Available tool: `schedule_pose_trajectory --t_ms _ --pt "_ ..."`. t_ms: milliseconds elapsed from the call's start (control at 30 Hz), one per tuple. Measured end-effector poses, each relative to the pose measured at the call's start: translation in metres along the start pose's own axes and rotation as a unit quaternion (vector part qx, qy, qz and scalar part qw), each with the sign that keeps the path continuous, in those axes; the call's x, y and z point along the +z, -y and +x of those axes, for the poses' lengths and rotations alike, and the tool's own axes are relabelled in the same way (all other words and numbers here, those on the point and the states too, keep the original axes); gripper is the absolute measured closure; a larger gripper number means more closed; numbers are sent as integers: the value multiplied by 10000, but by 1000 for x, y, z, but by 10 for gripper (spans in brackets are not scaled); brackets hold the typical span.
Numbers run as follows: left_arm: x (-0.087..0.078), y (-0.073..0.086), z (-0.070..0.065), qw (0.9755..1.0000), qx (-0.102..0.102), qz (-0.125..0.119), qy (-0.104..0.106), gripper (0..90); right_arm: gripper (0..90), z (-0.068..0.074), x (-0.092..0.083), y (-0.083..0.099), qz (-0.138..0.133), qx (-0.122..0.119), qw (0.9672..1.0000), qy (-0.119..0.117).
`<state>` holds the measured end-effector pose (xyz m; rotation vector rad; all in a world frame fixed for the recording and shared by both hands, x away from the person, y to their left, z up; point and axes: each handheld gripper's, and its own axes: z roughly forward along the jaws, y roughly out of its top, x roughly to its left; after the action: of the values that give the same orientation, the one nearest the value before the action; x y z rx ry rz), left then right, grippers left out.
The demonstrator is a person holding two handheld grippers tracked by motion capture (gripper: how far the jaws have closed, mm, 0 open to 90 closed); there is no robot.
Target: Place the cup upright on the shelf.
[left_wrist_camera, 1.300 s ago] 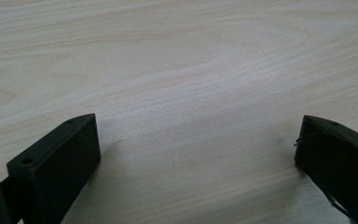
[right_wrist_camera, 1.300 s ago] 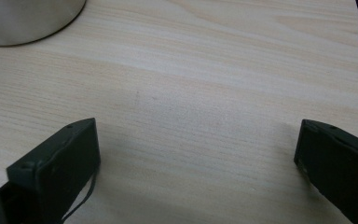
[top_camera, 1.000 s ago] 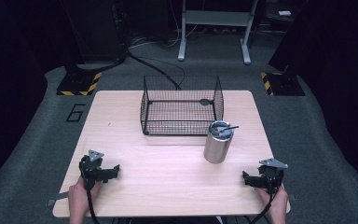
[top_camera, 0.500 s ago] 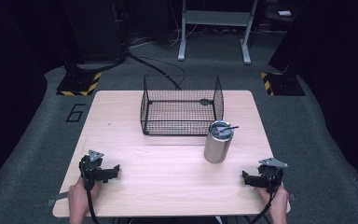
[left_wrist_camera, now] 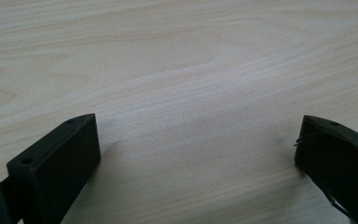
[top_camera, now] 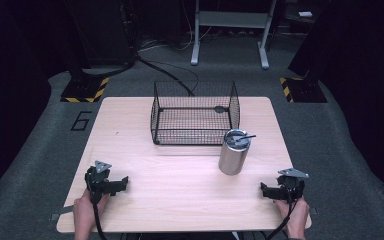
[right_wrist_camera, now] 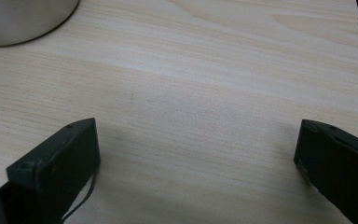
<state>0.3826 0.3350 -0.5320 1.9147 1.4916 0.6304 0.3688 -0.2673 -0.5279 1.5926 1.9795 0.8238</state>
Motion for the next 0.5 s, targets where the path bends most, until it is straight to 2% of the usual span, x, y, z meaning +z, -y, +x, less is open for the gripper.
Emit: schedule_pose_trajectory --t_ms 67,233,267,300,367,500 --pt "0 0 0 10000 -2 2 1 0 0 -1 0 -1 33 -6 10000 9" --pt "0 0 0 10000 0 2 0 0 0 0 -4 -2 79 7 9999 -149" --pt "0 0 0 10000 1 2 1 0 0 1 -5 -3 15 62 9997 -220" --pt "0 0 0 10000 13 -17 -8 0 0 3 -8 -5 -46 15 9996 -285" --pt "0 0 0 10000 5 -10 -3 0 0 5 -10 -6 -82 27 9995 -298" --pt "0 0 0 10000 -2 1 1 0 0 17 -22 -17 -239 -185 9985 -449"
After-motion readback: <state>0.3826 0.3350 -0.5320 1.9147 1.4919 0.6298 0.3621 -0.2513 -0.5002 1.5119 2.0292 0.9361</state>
